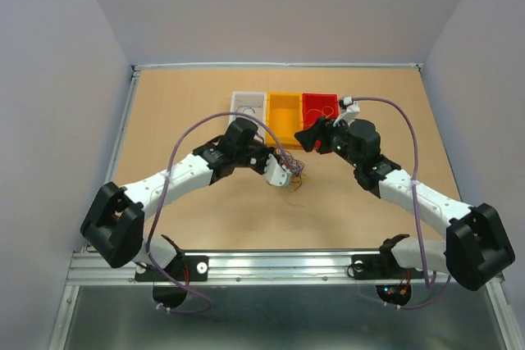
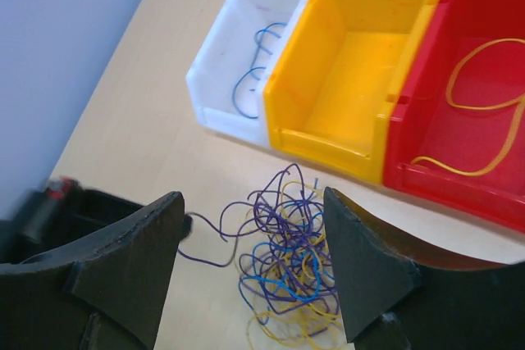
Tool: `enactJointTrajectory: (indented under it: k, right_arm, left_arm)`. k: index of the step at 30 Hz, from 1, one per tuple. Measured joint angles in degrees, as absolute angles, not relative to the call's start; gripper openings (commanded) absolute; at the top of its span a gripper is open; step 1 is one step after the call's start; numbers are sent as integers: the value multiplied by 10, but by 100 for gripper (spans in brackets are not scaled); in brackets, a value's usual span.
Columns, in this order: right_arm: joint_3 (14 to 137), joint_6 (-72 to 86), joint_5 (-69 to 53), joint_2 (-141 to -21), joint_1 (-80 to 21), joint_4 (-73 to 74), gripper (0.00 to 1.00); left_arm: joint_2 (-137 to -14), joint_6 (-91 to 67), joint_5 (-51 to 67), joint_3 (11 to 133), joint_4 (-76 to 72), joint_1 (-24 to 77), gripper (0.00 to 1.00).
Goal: Untangle the cables
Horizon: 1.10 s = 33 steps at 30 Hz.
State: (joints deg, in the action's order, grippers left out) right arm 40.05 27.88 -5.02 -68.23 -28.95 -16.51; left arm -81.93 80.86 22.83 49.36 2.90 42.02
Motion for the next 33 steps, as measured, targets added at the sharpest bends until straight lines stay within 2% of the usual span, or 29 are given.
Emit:
enactJointTrajectory:
  k: [4,7,14,18,20,23,27,33]
  right_arm:
    - [385,284,-141,-729,-289,-230,72]
    - [385,301,-203,-807,-290,-277,68]
    - [399,358,-257,-974,-291,-299,61]
    - [404,369,-251,-995,-293,-277,60]
    - [404,369,-233,-979,-293,-264,60]
    - [404,361,-202,-914,-293,-240,73]
    - [397,342,-170,-794,-293,-244,80]
    - [330,300,-144,-600,-293,-294,81]
  left_arm:
    - [-772,756,276,609,87,420,0]
    - [-736,712,314,667,113,420,0]
    - [-705,568,327,796,117,421,0]
    - [-693,481,290,834,73,421,0]
    - [-678,446,269,836,46,420,0]
    - [-653,409,259,832,10,420,0]
    - [-612,383,290,776,-23,420,0]
    - [-599,387,346,665,-42,420,0]
